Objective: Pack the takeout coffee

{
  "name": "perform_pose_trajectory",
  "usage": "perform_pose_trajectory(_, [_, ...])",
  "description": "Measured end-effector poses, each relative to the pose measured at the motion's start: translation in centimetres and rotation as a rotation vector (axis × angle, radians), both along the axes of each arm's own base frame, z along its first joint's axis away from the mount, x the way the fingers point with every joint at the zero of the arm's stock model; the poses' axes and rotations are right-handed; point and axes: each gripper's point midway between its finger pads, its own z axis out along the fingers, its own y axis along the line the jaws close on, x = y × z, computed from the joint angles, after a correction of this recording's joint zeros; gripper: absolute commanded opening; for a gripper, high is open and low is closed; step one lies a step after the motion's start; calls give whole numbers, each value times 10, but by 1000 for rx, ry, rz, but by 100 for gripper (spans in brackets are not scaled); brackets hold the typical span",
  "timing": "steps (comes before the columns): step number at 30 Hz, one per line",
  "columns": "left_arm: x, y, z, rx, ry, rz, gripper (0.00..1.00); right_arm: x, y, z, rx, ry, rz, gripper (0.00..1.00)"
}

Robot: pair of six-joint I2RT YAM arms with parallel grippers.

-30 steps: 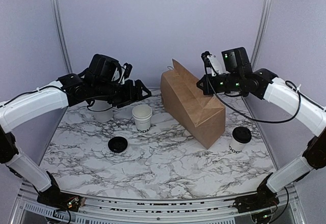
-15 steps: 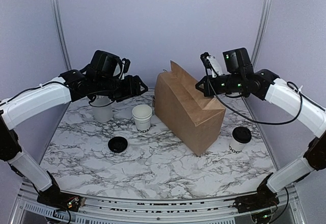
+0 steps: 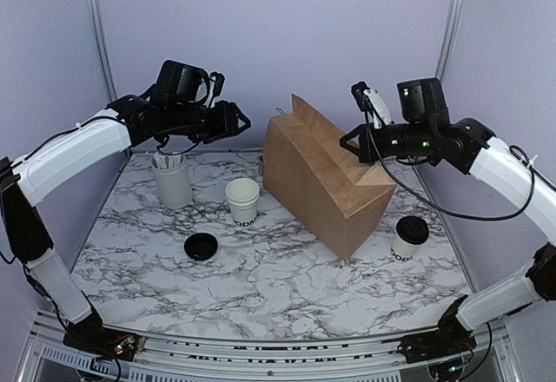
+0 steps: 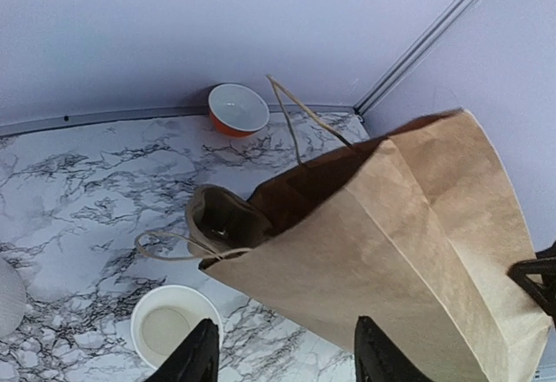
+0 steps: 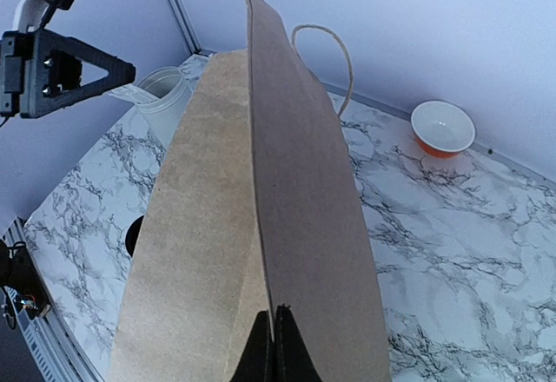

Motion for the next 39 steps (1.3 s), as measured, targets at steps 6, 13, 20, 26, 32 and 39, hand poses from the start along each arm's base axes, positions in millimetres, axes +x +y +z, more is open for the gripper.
perform_pose_trajectory(6, [45,32,-33,28,102,96,52,-16,-8,6,9,-1,18,0])
perform_pose_trajectory(13, [69,19,-46,0,196,52,52,-35,-10,15,39,-13,69,0])
perform_pose_trajectory(20, [78,-5,-86,13,317,-19,52,-41,-7,15,44,-8,102,1])
perform_pose_trajectory(26, [71,-6,-128,77,423,-39,55,-42,-7,13,42,-1,112,1])
perform_pose_trajectory(32, [64,-14,-132,75,445,-76,55,-43,-6,12,42,-1,113,1])
perform_pose_trajectory(39, [65,-29,-150,79,475,-105,45,-42,-6,12,41,-1,112,1])
